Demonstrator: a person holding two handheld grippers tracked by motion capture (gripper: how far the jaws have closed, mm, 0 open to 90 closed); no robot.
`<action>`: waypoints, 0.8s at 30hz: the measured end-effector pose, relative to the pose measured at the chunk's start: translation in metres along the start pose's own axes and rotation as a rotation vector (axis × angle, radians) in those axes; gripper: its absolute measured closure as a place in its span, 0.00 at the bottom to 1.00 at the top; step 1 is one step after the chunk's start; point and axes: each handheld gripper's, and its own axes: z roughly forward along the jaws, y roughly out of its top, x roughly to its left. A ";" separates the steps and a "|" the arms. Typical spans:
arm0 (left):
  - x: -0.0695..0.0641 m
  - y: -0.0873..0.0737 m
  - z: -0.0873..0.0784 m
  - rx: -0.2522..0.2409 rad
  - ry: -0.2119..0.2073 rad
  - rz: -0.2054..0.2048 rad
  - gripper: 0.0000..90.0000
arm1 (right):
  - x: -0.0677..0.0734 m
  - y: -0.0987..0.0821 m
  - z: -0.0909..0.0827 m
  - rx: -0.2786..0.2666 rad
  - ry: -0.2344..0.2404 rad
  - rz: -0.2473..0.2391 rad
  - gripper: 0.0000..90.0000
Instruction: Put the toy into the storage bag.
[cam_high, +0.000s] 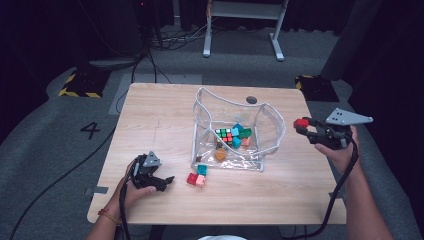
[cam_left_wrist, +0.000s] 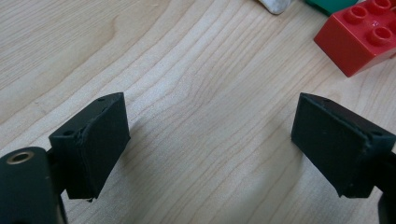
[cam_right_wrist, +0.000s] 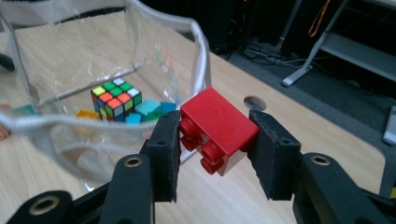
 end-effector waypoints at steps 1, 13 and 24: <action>0.000 0.000 0.000 0.000 0.000 0.000 0.13 | -0.001 0.005 0.001 -0.005 -0.001 -0.006 0.62; 0.000 0.000 0.000 0.000 0.000 0.001 0.13 | 0.007 0.056 0.021 -0.013 0.047 -0.043 0.62; 0.000 0.000 0.000 0.002 -0.001 -0.001 0.13 | 0.027 0.082 0.045 0.010 0.098 -0.093 0.62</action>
